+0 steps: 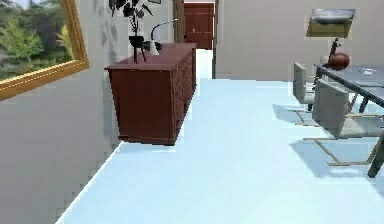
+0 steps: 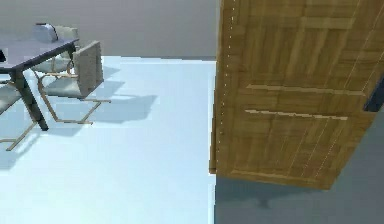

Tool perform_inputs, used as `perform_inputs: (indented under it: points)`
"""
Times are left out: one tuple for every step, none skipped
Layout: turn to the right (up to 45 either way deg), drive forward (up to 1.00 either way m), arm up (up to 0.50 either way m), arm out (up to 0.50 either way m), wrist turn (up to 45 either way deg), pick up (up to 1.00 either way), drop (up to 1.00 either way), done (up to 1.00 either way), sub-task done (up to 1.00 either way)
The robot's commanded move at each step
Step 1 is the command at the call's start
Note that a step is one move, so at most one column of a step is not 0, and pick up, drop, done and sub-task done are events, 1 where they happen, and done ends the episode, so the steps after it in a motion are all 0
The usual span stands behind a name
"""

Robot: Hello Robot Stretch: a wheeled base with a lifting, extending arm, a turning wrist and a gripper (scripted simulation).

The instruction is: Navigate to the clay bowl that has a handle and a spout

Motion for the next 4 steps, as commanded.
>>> perform_inputs:
  points:
    - [6.0, 0.00, 0.00, 0.00, 0.0, 0.00, 0.00, 0.00, 0.00]
    - [0.0, 1.00, 0.00, 0.00, 0.0, 0.00, 0.00, 0.00, 0.00]
    - [0.0, 1.00, 0.00, 0.00, 0.0, 0.00, 0.00, 0.00, 0.00]
    - [0.0, 1.00, 0.00, 0.00, 0.0, 0.00, 0.00, 0.00, 0.00]
